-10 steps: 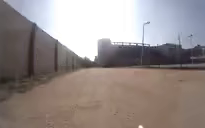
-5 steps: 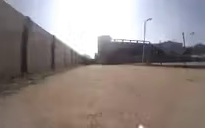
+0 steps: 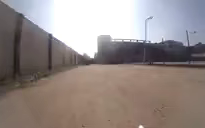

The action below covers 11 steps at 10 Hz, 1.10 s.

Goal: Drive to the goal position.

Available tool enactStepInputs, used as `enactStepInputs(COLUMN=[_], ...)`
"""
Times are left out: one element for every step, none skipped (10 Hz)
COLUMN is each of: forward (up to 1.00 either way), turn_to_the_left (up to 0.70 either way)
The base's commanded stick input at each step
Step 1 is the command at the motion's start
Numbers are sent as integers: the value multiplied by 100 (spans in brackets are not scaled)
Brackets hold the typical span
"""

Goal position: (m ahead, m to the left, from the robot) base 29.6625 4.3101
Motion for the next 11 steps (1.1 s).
enactStepInputs(forward=[100,100,100,100,100,100,100,100,100,100,100], turn_to_the_left=[18,22,7,0,0,0,0,0,0,0,0])
